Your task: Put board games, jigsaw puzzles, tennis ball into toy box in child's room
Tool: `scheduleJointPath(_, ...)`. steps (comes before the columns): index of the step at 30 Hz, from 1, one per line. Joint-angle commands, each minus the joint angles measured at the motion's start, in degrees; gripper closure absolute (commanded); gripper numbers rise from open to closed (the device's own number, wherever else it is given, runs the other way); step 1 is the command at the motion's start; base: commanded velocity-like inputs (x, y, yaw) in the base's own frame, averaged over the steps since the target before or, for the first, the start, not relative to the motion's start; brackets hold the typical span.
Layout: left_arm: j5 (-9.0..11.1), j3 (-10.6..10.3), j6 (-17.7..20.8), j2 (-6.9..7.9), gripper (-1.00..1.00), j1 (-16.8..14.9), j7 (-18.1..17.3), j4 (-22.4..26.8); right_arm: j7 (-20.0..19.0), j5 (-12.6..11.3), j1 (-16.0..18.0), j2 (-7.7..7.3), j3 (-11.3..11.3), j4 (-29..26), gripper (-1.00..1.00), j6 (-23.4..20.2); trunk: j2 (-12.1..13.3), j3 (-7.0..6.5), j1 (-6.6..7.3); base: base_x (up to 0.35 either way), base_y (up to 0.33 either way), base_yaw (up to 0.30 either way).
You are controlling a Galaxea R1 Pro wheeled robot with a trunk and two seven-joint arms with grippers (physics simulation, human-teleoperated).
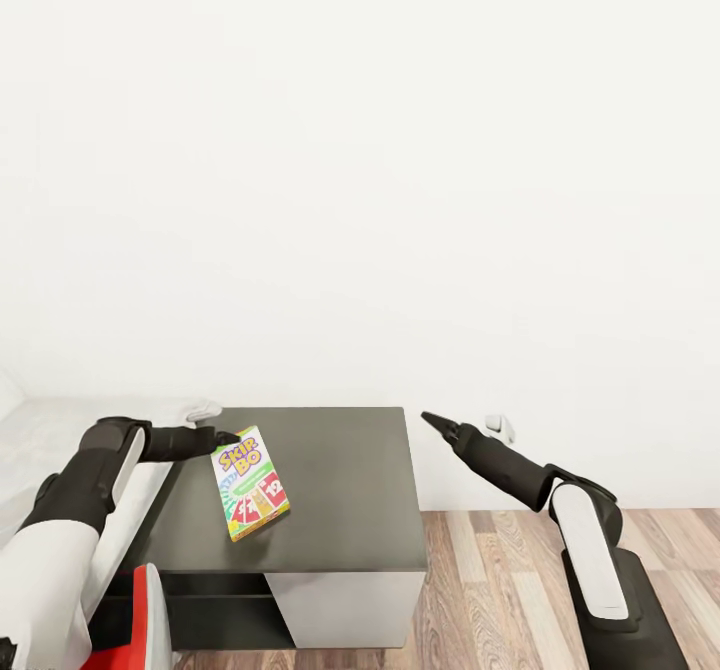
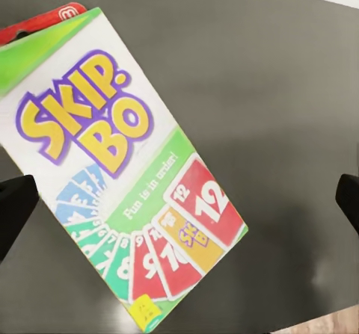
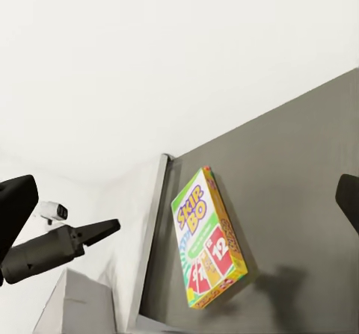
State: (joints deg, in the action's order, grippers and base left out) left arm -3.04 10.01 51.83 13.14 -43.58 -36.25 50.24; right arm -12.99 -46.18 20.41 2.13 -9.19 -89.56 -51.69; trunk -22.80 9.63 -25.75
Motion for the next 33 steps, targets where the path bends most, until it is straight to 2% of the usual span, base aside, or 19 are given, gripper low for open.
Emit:
scheduleJointPath(1,-0.3,0.1,0.3,-0.03,-1.0,-0.2,0.6,0.0,0.3,0.9,0.1,0.18,-0.1,-0.1,-1.0,-0.3,-0.1,0.12,-0.03,0.0,0.0,0.0)
scheduleJointPath(4,-0.4,0.1,0.4,-0.06,-1.0,-0.3,3.8,0.0,3.6,2.5,0.1,0.37,0.2,-0.3,-1.0,-0.4,-0.1,0.12,-0.03,0.0,0.0,0.0)
scheduleJointPath(6,-0.4,0.0,0.4,-0.68,-1.0,-0.4,8.2,0.0,8.7,4.0,0.1,0.48,1.8,-0.4,-1.0,-0.3,-0.1,0.12,-0.03,0.0,0.0,0.0)
scheduleJointPath(7,-0.4,0.1,0.4,-0.97,-1.0,-0.5,9.5,0.0,10.1,4.2,0.1,0.51,2.5,-0.5,-1.0,-0.3,-0.1,0.12,-0.03,0.0,0.0,0.0)
scheduleJointPath(10,-0.2,0.1,0.5,-3.4,-1.0,-0.6,17.5,-0.4,16.9,4.9,0.1,0.68,6.2,-0.6,-1.0,-0.2,-0.1,0.12,-0.03,0.0,0.0,0.0)
scheduleJointPath(12,-0.2,0.1,0.4,-4.79,-1.0,-0.6,21.2,-0.5,18.8,5.0,0.1,0.69,7.2,-0.6,-1.0,-0.1,-0.1,0.12,-0.03,0.0,0.0,0.0)
scheduleJointPath(15,0.0,0.1,0.4,-5.87,-1.0,-0.6,25.3,-0.6,20.2,4.8,0.1,0.63,7.8,-0.6,-1.0,0.0,-0.1,0.12,-0.03,0.0,0.0,0.0)
scheduleJointPath(20,0.0,0.2,0.4,-6.45,-1.0,-0.6,27.5,-0.7,20.6,4.6,0.1,0.55,8.1,-0.6,-1.0,0.0,-0.1,0.12,-0.03,0.0,0.0,0.0)
scheduleJointPath(33,0.1,0.2,0.3,-6.65,-1.0,-0.6,27.7,-0.7,20.6,4.6,0.1,0.41,8.1,-0.6,-1.0,1.4,-0.1,0.3,-0.03,0.0,0.0,0.0)
